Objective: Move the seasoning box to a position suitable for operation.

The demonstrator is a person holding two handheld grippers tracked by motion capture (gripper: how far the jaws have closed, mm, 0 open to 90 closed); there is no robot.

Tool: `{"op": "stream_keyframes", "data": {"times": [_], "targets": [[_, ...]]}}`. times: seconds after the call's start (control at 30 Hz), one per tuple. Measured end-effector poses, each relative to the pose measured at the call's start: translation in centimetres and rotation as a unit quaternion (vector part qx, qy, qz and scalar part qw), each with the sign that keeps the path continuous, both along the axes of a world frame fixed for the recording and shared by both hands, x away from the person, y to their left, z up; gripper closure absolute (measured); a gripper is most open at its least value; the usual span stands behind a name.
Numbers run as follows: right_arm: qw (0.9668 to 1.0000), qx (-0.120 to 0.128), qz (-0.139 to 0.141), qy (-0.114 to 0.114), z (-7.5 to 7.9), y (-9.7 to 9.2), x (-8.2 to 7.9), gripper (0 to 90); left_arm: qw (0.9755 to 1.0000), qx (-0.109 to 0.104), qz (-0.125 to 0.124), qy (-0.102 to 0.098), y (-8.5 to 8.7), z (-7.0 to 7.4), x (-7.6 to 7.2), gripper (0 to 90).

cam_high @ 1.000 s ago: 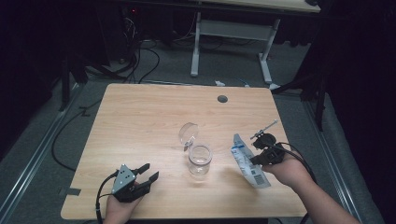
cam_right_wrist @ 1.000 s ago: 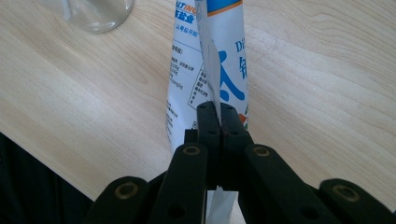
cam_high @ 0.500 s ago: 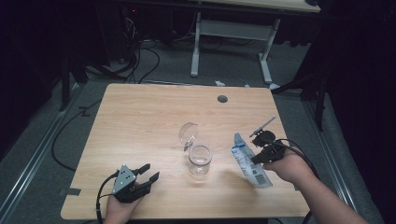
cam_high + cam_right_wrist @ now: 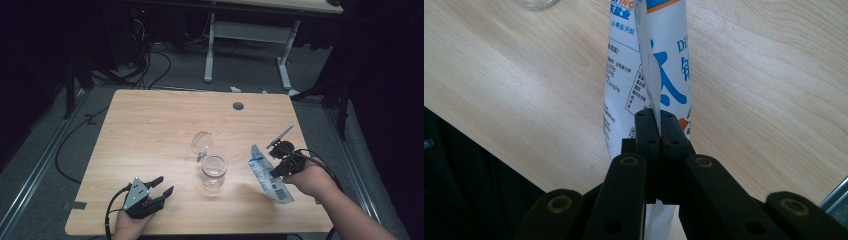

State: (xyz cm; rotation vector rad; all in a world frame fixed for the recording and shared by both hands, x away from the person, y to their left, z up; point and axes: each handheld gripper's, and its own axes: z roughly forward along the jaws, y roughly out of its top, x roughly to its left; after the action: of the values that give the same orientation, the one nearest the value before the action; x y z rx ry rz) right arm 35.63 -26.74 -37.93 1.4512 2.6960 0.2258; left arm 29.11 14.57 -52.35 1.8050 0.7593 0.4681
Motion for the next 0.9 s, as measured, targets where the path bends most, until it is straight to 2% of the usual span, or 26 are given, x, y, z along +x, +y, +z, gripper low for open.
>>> {"op": "stream_keyframes", "data": {"times": [0.03,0.17,0.27,0.33,0.47,0.57,0.6,0.7,0.8,0.9], "targets": [[1.0,0.0,-0.005,0.001,0.2,0.2,-0.1,89.9,1.0,0.0,-0.005,0.001,-0.3,0.0,-0.1,48.5],[0.9999,0.007,0.003,-0.009,0.9,0.6,-0.2,89.9,0.9996,0.005,-0.027,0.005,-1.6,-0.2,-0.5,47.6],[0.9999,0.008,0.006,-0.01,1.2,1.1,-0.4,89.9,0.9991,0.011,-0.042,-0.001,-2.9,-0.4,-0.8,46.8],[0.9998,0.011,0.004,-0.013,1.4,1.5,-0.5,89.9,0.9984,0.011,-0.055,0.01,-3.7,-0.5,-0.8,45.6],[0.9998,0.014,0.005,-0.016,1.7,2.0,-0.6,89.9,0.997,0.01,-0.076,0.016,-5.3,-0.4,-1.0,44.3],[0.9997,0.015,0.007,-0.018,1.9,2.4,-0.6,89.9,0.9966,0.011,-0.082,0.004,-6.4,-0.1,-1.1,43.2],[0.9997,0.016,0.006,-0.019,1.9,2.5,-0.7,89.9,0.9963,0.009,-0.086,0.0,-6.8,0.0,-1.1,43.0],[0.9996,0.016,0.01,-0.02,2.1,3.0,-0.8,89.8,0.9949,0.005,-0.101,0.003,-7.9,0.2,-1.1,42.1],[0.9995,0.02,0.012,-0.021,2.3,3.5,-0.9,89.9,0.993,0.007,-0.118,0.007,-9.3,0.3,-1.2,41.6],[0.9995,0.021,0.015,-0.019,2.5,3.9,-0.9,89.8,0.9914,0.009,-0.131,0.002,-10.6,0.2,-1.2,41.5]]}}
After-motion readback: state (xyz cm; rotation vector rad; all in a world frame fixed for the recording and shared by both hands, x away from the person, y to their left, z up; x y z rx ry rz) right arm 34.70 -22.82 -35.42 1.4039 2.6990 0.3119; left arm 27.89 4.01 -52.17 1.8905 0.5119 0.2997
